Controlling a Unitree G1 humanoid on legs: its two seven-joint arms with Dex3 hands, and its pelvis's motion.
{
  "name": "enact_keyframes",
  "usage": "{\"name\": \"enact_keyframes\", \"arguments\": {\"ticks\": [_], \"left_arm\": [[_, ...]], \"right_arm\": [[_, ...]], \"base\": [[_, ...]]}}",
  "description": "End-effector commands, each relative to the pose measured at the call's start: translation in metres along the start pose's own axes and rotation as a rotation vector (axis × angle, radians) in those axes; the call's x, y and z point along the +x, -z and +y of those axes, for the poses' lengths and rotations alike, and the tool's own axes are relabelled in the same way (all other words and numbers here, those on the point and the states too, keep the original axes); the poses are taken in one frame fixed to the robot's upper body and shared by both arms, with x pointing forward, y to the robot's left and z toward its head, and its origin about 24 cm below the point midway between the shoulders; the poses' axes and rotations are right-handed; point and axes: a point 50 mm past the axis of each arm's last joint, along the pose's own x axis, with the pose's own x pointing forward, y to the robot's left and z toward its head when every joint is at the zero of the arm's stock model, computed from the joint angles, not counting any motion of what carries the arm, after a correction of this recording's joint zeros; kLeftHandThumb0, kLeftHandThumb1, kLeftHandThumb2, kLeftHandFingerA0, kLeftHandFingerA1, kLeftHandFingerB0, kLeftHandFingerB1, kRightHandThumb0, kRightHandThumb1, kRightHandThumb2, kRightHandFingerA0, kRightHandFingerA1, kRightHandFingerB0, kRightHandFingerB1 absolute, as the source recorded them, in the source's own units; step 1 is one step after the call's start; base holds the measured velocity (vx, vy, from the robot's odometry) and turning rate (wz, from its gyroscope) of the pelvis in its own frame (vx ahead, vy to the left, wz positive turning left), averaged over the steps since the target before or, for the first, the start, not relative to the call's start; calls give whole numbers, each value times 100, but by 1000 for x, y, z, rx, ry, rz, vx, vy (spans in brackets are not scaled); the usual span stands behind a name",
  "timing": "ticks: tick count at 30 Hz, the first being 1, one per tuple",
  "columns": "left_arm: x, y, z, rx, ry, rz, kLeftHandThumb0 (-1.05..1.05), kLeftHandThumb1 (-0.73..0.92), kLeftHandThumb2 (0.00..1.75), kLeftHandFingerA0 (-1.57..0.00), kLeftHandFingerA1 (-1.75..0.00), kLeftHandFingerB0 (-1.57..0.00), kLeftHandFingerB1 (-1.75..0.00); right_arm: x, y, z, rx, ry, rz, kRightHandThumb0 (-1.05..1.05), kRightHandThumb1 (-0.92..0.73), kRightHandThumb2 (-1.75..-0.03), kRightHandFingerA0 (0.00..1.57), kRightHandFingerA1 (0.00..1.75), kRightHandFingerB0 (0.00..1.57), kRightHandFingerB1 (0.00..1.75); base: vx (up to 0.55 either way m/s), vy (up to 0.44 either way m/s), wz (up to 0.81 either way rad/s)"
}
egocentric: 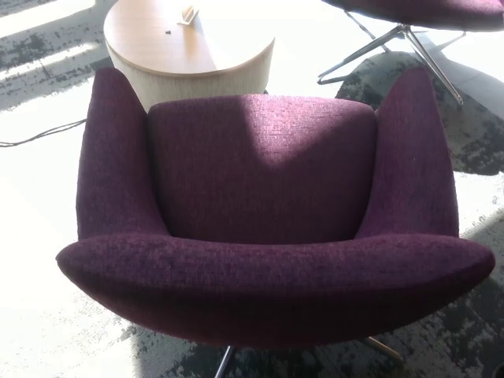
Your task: The robot stands in front of a sofa and uses its left hand to push the left side of the sofa
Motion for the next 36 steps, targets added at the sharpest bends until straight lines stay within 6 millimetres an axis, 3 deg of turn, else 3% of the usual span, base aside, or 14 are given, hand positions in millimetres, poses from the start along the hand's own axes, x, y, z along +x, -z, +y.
{"name": "enact_keyframes", "arguments": {"ticks": [1, 5, 8, 36], "left_arm": [[-4, 17, -8, 276, 12, 60, -75, 92, 78, -22, -39, -15, -32], [-12, 35, -15, 506, 16, 113, -72, 92, 70, -27, -36, -23, -32], [-19, 46, -16, 520, 16, 149, -71, 92, 70, -29, -36, -25, -31], [-22, 53, -14, 559, -22, 166, -75, 92, 71, -36, -38, -32, -34]], "right_arm": [[-3, 4, -3, -13, -3, 2, -58, -72, -63, 63, 42, 51, 37], [-7, 9, -9, 27, 11, 27, -59, -69, -63, 64, 42, 50, 37], [-12, 16, -8, 10, 5, 41, -61, -69, -62, 63, 43, 51, 37], [-17, 24, -3, 19, 1, 59, -60, -70, -62, 65, 44, 50, 36]], "base": [[0, 0, 0], [0, 0, 0], [0, 0, 0], [0, 0, 0]]}}
